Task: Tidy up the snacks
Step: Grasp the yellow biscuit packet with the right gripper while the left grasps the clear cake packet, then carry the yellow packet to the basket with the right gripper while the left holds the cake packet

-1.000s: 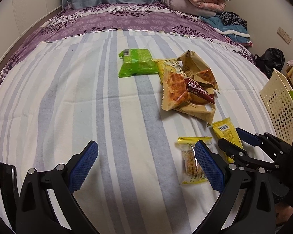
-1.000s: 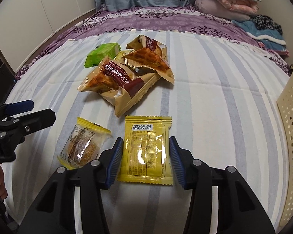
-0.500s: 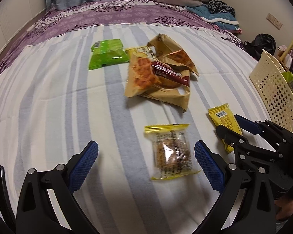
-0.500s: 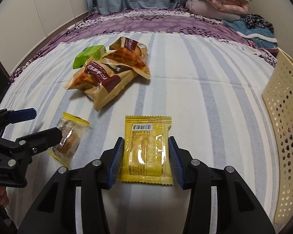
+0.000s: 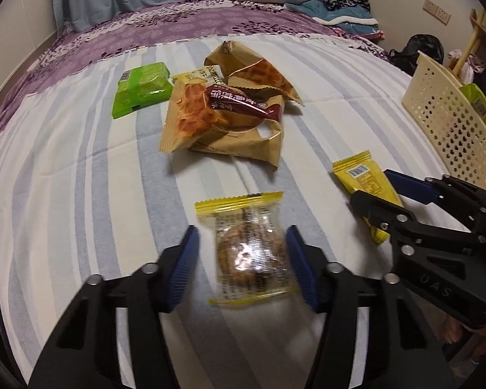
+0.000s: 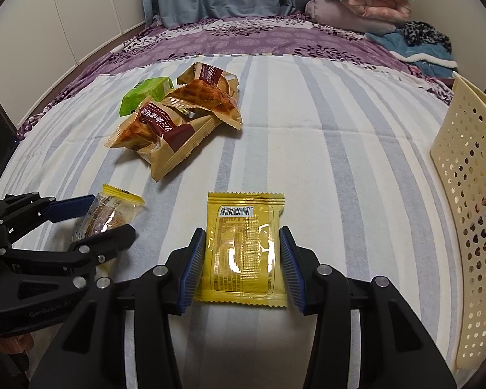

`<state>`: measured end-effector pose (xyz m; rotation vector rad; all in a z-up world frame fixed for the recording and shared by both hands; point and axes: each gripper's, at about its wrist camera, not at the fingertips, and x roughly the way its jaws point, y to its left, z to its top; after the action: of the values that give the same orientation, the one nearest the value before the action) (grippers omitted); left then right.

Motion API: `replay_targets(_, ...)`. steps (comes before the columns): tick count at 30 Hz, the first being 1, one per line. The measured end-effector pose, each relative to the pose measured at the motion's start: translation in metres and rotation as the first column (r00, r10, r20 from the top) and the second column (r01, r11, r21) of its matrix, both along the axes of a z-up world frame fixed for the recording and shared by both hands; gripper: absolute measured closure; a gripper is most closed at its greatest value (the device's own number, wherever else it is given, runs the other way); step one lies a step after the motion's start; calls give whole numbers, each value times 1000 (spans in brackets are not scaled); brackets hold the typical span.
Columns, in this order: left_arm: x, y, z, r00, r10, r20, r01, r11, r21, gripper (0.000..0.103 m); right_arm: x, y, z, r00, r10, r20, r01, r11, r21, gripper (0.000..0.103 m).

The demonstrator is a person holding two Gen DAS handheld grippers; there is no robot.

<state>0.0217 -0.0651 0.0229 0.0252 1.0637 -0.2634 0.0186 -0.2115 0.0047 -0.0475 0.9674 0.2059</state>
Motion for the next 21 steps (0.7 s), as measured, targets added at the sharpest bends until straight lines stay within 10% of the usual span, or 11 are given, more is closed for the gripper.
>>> replay_targets(21,-1,13,34,997,20,71,-20,1000,9,63,-4,-3,27,998,4,60,-7,998,64,57)
